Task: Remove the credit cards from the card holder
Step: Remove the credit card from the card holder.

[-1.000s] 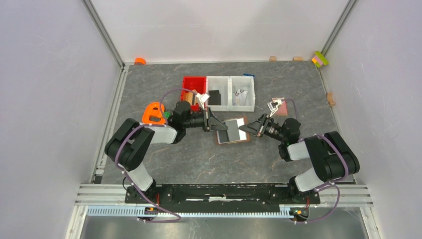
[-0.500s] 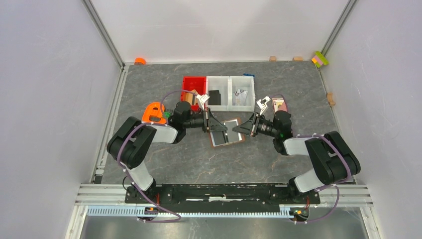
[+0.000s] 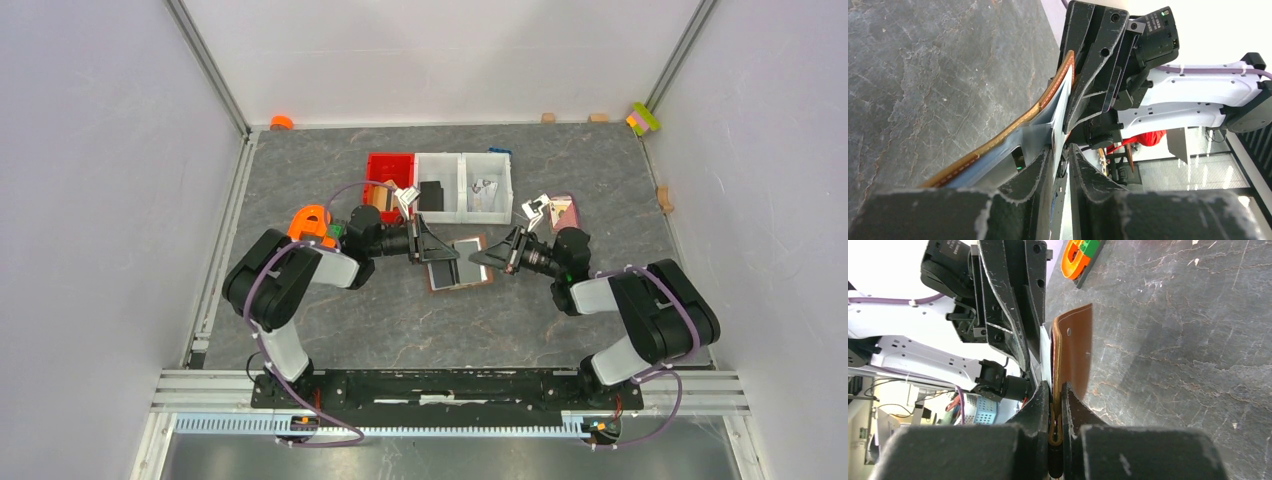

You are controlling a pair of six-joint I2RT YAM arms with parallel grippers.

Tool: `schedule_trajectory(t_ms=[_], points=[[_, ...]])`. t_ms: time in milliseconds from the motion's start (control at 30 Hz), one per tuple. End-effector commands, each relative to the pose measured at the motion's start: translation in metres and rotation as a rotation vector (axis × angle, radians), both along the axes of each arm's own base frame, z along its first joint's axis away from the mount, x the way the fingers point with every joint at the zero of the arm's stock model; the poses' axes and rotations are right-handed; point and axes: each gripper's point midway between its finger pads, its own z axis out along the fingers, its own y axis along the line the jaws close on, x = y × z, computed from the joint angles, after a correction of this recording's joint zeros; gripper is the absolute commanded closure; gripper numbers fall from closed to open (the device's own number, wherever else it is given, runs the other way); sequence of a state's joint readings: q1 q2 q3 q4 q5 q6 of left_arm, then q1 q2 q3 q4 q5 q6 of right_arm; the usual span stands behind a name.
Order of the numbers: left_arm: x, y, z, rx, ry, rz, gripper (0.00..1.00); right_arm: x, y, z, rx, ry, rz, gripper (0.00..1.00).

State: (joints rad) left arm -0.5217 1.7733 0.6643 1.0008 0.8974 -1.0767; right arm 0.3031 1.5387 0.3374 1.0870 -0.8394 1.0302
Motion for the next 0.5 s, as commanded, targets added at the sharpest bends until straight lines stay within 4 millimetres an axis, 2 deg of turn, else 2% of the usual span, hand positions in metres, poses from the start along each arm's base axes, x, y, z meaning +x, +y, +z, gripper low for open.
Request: schedule_trajectory(t_ms=[0,333,467], points=[[-0.008,-0.001,0.022,-0.095,-0.019,-0.050,0.76,0.000,-0.001,0.016,0.050,-0.047,0.005,1.00],[-0.013,-0.004,0.021,-0.112,0.002,-0.071,0.77,-0.007,-0.004,0.039,0.178,-0.044,0.027,1.00],[-0.015,-0.006,0.019,-0.100,0.006,-0.075,0.83,-0.007,-0.005,0.040,0.183,-0.045,0.024,1.00]])
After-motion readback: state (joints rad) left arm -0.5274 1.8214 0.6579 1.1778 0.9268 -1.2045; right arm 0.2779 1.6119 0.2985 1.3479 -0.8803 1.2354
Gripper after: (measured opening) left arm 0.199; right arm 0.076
